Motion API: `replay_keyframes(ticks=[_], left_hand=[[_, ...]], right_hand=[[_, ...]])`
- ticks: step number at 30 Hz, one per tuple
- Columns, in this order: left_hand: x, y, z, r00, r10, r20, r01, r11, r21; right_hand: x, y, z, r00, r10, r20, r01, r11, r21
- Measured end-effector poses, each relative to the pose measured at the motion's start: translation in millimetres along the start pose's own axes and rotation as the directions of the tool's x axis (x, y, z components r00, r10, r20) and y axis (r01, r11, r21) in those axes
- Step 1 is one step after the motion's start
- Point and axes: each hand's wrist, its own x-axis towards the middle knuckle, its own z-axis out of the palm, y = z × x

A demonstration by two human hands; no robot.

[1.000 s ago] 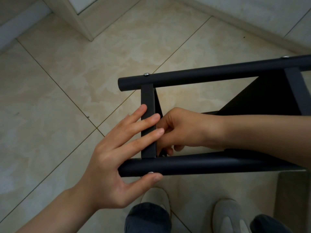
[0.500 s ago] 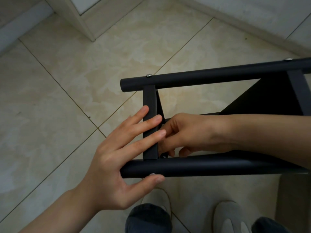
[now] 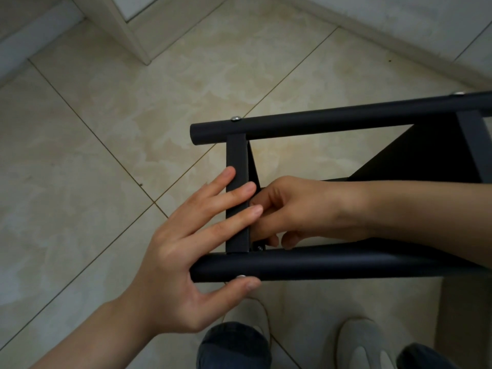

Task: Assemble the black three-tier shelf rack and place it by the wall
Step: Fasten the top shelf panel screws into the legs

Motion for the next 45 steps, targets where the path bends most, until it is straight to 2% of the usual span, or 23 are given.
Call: replay_keyframes(ticks=[10,21,36,45], left_hand=[[0,-1,0,1.000,0.006,-0.002,-0.006,1.000,-0.010],[0,-2,2,1.000,0.008,-0.005,-0.008,1.000,-0.014],[0,-4,1,1.000,0.011,0.002,-0.011,1.000,-0.021],[-1,-3,0,1.000,0.014,0.003,-0.014,1.000,-0.022]], right_hand=[[-1,0,-8,0.996,0.049,0.069,-0.052,0.998,0.044],[1,1,-10,0.991,0.040,0.131,-0.048,0.997,0.052],[6,7,-8,0.959,0.137,0.249,-0.191,0.960,0.206],[5,7,-8,0.971,0.071,0.229,-0.137,0.949,0.284]])
